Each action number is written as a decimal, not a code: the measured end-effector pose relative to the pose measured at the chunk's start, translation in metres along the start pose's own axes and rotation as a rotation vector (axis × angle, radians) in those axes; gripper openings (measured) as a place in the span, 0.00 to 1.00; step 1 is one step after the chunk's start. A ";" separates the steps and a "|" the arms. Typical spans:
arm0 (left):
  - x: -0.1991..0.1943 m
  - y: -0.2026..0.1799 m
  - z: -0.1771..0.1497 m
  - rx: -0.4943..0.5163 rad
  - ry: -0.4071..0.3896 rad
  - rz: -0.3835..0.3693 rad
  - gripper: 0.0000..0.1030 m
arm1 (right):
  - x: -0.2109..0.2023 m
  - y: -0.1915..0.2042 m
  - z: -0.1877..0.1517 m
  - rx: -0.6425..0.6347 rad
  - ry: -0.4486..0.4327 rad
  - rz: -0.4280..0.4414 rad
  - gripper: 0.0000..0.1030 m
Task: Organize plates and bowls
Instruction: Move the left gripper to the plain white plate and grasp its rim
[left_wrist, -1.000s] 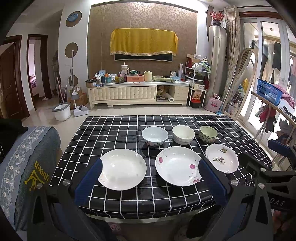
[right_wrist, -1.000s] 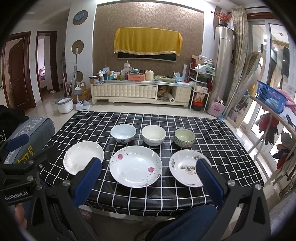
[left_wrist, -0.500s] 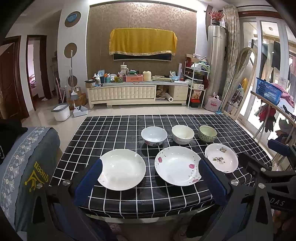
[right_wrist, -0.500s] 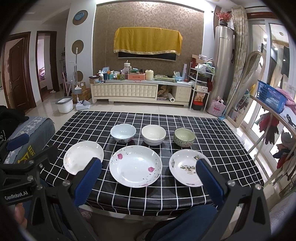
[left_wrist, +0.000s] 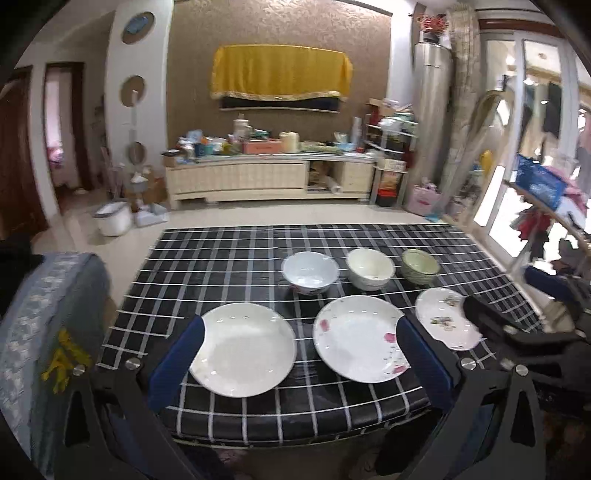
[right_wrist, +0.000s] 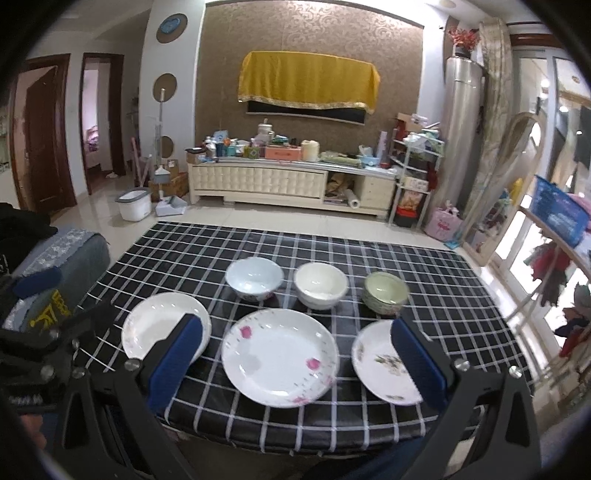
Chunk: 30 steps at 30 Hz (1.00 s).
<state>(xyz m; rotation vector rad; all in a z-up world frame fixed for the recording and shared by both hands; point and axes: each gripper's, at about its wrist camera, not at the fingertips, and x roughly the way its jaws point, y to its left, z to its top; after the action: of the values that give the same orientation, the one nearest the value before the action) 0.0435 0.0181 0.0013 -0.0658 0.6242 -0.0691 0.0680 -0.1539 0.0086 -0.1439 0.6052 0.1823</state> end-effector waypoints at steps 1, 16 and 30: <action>0.005 0.005 0.002 -0.008 0.016 -0.011 1.00 | 0.005 0.002 0.003 -0.005 0.002 0.010 1.00; 0.083 0.096 0.000 -0.132 0.195 0.149 1.00 | 0.108 0.065 0.025 -0.103 0.159 0.188 1.00; 0.149 0.158 -0.034 -0.170 0.346 0.190 0.97 | 0.199 0.111 -0.009 -0.183 0.378 0.272 0.83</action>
<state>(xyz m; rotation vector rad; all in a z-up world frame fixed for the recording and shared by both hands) 0.1512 0.1617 -0.1263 -0.1607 0.9783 0.1606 0.2004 -0.0221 -0.1222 -0.2769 0.9853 0.4819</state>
